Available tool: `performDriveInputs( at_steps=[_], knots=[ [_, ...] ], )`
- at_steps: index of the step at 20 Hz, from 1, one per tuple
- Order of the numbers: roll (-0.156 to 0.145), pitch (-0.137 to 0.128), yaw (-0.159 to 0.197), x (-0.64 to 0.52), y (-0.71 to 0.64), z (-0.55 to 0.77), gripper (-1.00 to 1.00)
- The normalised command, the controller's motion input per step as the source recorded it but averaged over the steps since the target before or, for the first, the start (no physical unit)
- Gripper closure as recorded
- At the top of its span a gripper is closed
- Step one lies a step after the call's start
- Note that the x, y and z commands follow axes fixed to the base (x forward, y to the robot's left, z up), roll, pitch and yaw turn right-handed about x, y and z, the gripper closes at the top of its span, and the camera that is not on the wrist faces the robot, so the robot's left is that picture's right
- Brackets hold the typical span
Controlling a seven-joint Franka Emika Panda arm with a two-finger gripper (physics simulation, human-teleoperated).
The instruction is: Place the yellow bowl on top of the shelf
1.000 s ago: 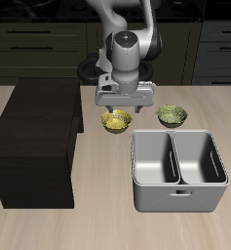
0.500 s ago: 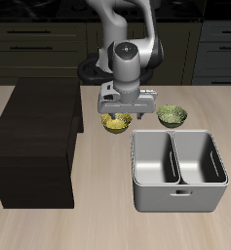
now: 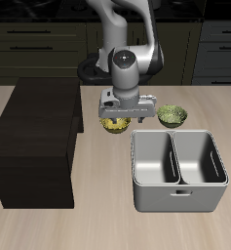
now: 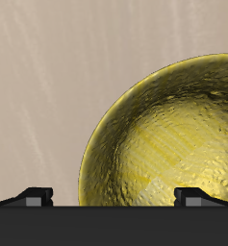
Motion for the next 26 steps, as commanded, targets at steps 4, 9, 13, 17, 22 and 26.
performDriveInputs(
  at_steps=[4, 9, 13, 17, 22, 26],
  knots=[
    [0.026, 0.004, 0.002, -0.08, 0.0, -0.07, 1.0],
    [0.019, -0.002, -0.007, -0.04, 0.0, -0.02, 1.0],
    [0.008, -0.001, 0.008, 0.01, 0.0, -0.01, 1.0],
    [-0.015, -0.01, 0.049, 0.02, -0.01, 0.16, 1.0],
    [-0.018, -0.061, 0.028, 0.01, -0.09, 0.4, 1.0],
    [-0.012, -0.051, 0.018, 0.01, -0.07, 0.37, 1.0]
  ],
)
